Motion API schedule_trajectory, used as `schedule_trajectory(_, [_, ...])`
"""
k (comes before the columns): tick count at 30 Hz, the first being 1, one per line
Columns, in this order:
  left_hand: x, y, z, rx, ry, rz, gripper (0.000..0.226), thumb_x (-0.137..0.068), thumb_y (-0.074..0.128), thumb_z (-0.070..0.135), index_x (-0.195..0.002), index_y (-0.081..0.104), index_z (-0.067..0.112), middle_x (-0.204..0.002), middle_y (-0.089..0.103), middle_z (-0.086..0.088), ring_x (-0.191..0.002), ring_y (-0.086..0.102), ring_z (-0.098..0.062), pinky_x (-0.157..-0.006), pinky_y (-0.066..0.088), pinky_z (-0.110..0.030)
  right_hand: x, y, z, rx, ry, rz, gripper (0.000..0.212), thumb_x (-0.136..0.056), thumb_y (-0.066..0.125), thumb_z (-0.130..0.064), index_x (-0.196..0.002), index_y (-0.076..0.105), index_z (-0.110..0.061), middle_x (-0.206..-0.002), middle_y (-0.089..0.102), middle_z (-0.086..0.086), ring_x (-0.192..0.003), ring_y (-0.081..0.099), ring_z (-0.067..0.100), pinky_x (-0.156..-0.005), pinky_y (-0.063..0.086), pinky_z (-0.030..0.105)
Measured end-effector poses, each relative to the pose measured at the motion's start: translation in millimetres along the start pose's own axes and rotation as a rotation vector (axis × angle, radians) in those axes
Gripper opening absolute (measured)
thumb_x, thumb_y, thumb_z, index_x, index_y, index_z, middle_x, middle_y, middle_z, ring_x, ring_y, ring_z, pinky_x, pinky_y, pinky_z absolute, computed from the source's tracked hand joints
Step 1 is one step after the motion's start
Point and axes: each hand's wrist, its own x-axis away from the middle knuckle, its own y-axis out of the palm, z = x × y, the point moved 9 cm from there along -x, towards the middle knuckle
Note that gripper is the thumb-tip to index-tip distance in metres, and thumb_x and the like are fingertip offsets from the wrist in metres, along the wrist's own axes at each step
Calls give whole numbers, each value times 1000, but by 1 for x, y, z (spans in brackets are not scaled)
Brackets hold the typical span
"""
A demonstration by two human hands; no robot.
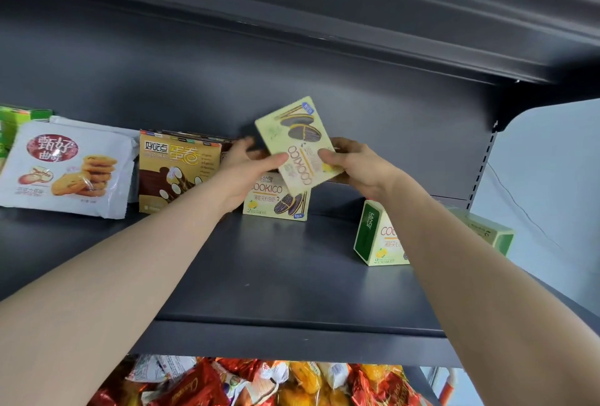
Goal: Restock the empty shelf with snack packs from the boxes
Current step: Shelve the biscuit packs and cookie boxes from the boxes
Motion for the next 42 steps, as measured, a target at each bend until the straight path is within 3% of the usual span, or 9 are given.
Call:
schedule_trajectory(3, [11, 24, -9, -123, -67, -132, 43, -87, 73, 13, -126, 55, 8, -123, 67, -6, -110, 66, -23, -99, 51, -48, 0, 11, 6, -156, 60, -30, 30, -99, 58, -17, -127, 51, -8, -109, 70, 7, -100, 68, 22, -88, 57, 41])
schedule_trajectory(5, [11, 25, -9, -93, -54, -116, 37, -89, 70, 8, -123, 54, 10, -120, 66, -7, -107, 67, -23, -94, 55, -47, 2, 8, 8, -173, 97, 10, 22, -102, 54, -27, -117, 57, -12, -103, 70, 7, -93, 68, 22, -81, 58, 39])
schedule_trajectory(13, [9, 29, -12, -252, -19, -207, 50, -92, 66, 9, -138, 49, 21, -111, 68, 8, -98, 70, -14, -86, 59, -36, 1, -20, 6, -171, 103, 163, 39, -102, 45, -49, -103, 66, -17, -96, 71, 5, -97, 70, 24, -92, 56, 46])
schedule_trajectory(21, [6, 17, 7, -605, 160, -146, 67, -95, 64, 17, -152, 33, 30, -138, 55, 4, -101, 64, -9, -71, 57, -23, -1, -31, 7, 147, 23, 192, 48, -93, 60, -10, -139, 50, -17, -130, 59, 7, -116, 58, 23, -102, 50, 39])
schedule_trajectory(24, [2, 10, 34, -815, 323, 25, 67, -93, 66, 26, -152, 33, 32, -139, 50, -3, -117, 56, -23, -91, 52, -37, -2, -30, -7, 249, -75, 231, 53, -93, 58, -6, -144, 46, -15, -130, 52, 4, -119, 51, 19, -106, 43, 35])
schedule_trajectory(32, [-4, 0, 33, -1082, 358, 29, 65, -96, 60, 35, -154, 30, 29, -144, 44, -4, -129, 46, -24, -105, 40, -38, -10, 3, -6, 279, -117, 100, 41, -97, 56, -7, -136, 52, -17, -117, 67, 0, -86, 63, 1, -65, 48, 7])
schedule_trajectory(34, [-4, 1, 29, -1098, 361, 5, 63, -97, 59, 36, -154, 31, 31, -146, 44, -2, -130, 45, -23, -107, 40, -40, -14, 9, -3, 262, -111, 58, 54, -92, 62, -3, -141, 45, -17, -121, 66, -1, -91, 67, 5, -77, 57, 18])
schedule_trajectory(37, [-2, 6, 34, -1116, 417, -8, 63, -96, 62, 31, -153, 33, 34, -150, 41, 3, -134, 41, -21, -109, 35, -38, -17, 15, -3, 284, -111, 8, 75, -84, 70, 6, -146, 36, -18, -119, 64, 0, -96, 68, 9, -72, 60, 24])
schedule_trajectory(42, [-12, -4, 38, -956, 368, 59, 80, -94, 64, 20, -157, 16, 30, -158, 32, -1, -142, 36, -22, -112, 39, -45, -17, 1, 0, 209, -30, 46, 65, -82, 76, 1, -133, 39, -14, -120, 66, 9, -95, 72, 22, -75, 62, 35])
